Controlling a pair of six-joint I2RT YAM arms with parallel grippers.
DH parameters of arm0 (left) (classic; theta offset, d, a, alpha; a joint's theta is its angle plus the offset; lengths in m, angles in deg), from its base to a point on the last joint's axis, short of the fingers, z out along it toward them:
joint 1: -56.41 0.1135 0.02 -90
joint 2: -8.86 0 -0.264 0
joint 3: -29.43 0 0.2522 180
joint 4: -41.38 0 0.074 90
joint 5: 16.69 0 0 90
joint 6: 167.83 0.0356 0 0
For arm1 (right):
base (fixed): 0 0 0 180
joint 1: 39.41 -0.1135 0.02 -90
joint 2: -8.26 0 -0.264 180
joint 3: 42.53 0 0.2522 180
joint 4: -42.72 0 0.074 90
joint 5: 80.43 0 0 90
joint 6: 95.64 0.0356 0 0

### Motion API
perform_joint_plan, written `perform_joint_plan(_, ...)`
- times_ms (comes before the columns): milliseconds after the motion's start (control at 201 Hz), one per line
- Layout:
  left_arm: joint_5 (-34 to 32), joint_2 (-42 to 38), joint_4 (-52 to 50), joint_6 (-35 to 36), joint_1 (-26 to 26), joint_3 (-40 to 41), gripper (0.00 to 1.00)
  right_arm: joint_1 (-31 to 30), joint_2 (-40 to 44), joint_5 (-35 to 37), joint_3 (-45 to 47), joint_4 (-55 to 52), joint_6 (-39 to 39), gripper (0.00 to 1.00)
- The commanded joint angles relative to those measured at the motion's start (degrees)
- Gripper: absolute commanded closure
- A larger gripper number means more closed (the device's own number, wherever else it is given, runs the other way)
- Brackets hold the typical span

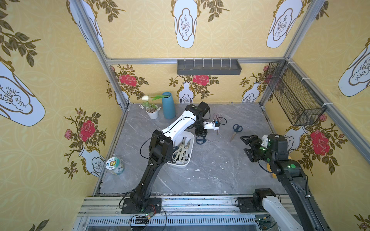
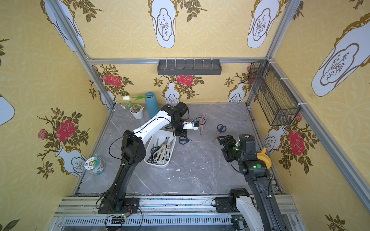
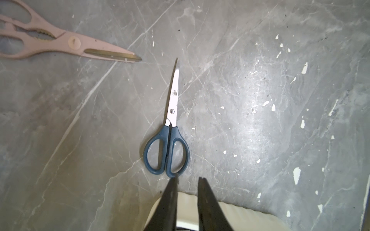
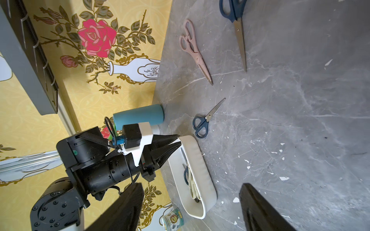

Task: Put the scissors into the storage box
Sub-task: Pick up the scissors from the center of the board.

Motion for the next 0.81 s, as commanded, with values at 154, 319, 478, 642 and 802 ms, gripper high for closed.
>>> perform_joint_plan(154,-2.34,6.22,-6.01,-1.32,0.95,-4.72,0.63,-1.13,-0.08,-0.51,1.18,6.44,1.42,0.19)
perform_joint_plan(319,-3.17,8.33,-1.12,-2.02,0.95,-4.80,0.64,-1.67,0.29,-0.21,1.18,5.72,2.16,0.19)
perform_joint_plan(478,-3.92,10.69,-0.56,-0.04,0.95,-4.73,0.65,-2.75,1.07,0.95,0.97,4.95,3.09,0.19)
perform_joint_plan(642,-5.61,11.70,1.61,1.77,0.95,-3.06,0.62,-3.69,1.44,2.14,0.82,4.40,3.75,0.19)
perform_joint_plan(802,-6.29,12.68,2.61,2.89,0.95,-2.06,0.62,-4.97,1.21,3.39,1.27,5.29,4.67,0.19)
